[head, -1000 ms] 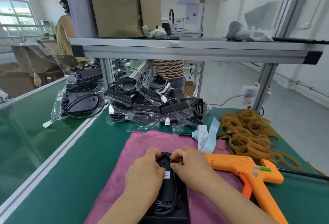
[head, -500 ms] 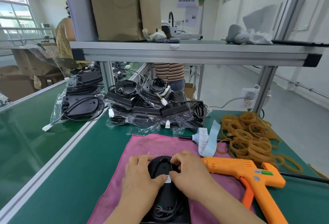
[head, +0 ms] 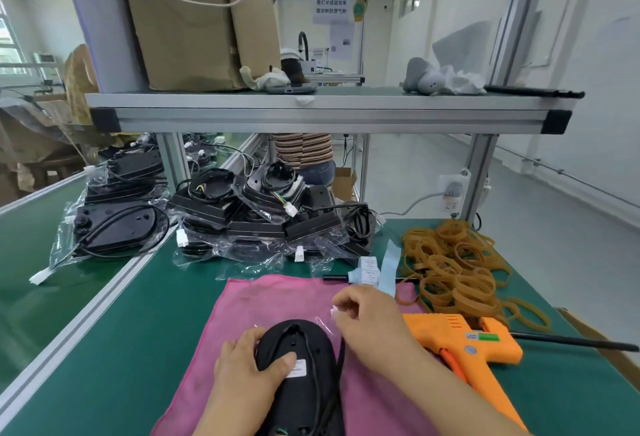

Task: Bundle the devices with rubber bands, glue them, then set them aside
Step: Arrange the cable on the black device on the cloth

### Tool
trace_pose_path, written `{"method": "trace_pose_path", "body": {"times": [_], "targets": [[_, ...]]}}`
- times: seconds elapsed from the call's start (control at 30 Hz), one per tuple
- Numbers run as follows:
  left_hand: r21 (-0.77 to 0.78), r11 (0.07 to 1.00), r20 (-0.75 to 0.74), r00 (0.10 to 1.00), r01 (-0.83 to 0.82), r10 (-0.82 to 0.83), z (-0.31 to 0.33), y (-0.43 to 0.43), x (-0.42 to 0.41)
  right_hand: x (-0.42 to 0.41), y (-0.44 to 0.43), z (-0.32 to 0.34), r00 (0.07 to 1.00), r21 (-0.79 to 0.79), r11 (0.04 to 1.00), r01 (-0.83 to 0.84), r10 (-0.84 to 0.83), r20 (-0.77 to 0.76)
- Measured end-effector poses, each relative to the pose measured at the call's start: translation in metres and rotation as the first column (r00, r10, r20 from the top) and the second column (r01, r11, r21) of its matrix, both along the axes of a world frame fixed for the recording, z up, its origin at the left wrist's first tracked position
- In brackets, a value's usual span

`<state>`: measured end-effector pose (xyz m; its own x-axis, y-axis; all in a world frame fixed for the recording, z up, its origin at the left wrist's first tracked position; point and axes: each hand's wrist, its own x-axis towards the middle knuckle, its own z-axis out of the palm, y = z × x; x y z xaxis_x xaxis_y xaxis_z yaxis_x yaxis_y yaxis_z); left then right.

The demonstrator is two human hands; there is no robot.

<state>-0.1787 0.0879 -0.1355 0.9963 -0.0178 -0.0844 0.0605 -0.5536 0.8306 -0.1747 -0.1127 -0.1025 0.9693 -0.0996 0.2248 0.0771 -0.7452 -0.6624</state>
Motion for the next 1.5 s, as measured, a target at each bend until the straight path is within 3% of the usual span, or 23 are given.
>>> {"method": "trace_pose_path", "body": {"times": [0.1, 0.3, 0.5, 0.67, 0.77, 0.87, 0.9, 0.97, 1.03, 1.1, 1.3, 1.37, 1.4, 1.43, 1.47, 1.5], "targets": [[-0.002, 1.0, -0.01, 1.0, -0.007, 0.007, -0.001, 0.0, 0.001, 0.021, -0.046, 0.009, 0.982, -0.014, 0.982, 0.189, -0.189, 0.026], [-0.022, 0.995, 0.05, 0.994, -0.101, 0.102, 0.002, 0.0, 0.006, 0.057, -0.139, 0.017, 0.86, -0.253, 0.835, 0.488, -0.51, -0.023], [-0.197, 0.956, 0.267, 0.927, -0.215, 0.264, 0.022, 0.0, 0.008, 0.068, -0.16, 0.01, 0.804, -0.334, 0.798, 0.501, -0.572, -0.161], [-0.285, 0.947, 0.255, 0.941, -0.149, 0.225, 0.042, -0.003, 0.01, 0.06, -0.157, 0.017, 0.823, -0.159, 0.815, 0.557, -0.568, -0.03], [-0.32, 0.943, 0.282, 0.94, -0.095, 0.191, 0.057, -0.013, 0.015, 0.047, -0.136, 0.042, 0.89, 0.021, 0.894, 0.447, -0.447, 0.087], [-0.383, 0.924, 0.317, 0.94, 0.007, 0.124, 0.076, -0.028, 0.024, 0.032, -0.093, 0.078, 0.991, 0.277, 0.952, 0.132, -0.136, -0.005], [-0.406, 0.913, 0.311, 0.947, 0.049, 0.087, 0.082, -0.033, 0.027, 0.027, -0.077, 0.088, 0.996, 0.37, 0.929, 0.013, 0.021, -0.088], [-0.453, 0.88, 0.258, 0.966, 0.143, -0.024, 0.092, -0.041, 0.033, 0.018, -0.048, 0.098, 0.92, 0.594, 0.787, -0.165, 0.34, -0.196], [-0.512, 0.82, 0.179, 0.965, 0.257, -0.191, 0.096, -0.045, 0.034, 0.013, -0.027, 0.098, 0.833, 0.727, 0.644, -0.236, 0.519, -0.189], [-0.582, 0.748, 0.116, 0.943, 0.319, -0.312, 0.095, -0.043, 0.033, 0.012, -0.014, 0.094, 0.807, 0.749, 0.608, -0.263, 0.564, -0.175], [-0.726, 0.622, -0.024, 0.893, 0.294, -0.45, 0.082, -0.014, 0.028, 0.01, 0.002, 0.065, 0.829, 0.768, 0.612, -0.191, 0.519, -0.208], [-0.785, 0.574, -0.085, 0.878, 0.232, -0.472, 0.08, -0.007, 0.027, 0.008, 0.004, 0.055, 0.861, 0.717, 0.679, -0.16, 0.45, -0.235], [-0.828, 0.541, -0.138, 0.883, 0.145, -0.448, 0.079, -0.002, 0.028, 0.01, 0.001, 0.049, 0.902, 0.582, 0.801, -0.143, 0.347, -0.257], [-0.864, 0.501, -0.192, 0.891, 0.046, -0.412, 0.077, 0.003, 0.031, 0.01, -0.004, 0.043, 0.937, 0.35, 0.931, -0.106, 0.211, -0.277], [-0.888, 0.459, -0.235, 0.896, -0.04, -0.377, 0.075, 0.01, 0.034, 0.012, -0.009, 0.037, 0.948, 0.113, 0.991, -0.074, 0.105, -0.299], [-0.898, 0.428, -0.269, 0.897, -0.102, -0.35, 0.072, 0.018, 0.037, 0.012, -0.015, 0.032, 0.929, -0.021, 0.999, -0.048, 0.037, -0.369]]}}
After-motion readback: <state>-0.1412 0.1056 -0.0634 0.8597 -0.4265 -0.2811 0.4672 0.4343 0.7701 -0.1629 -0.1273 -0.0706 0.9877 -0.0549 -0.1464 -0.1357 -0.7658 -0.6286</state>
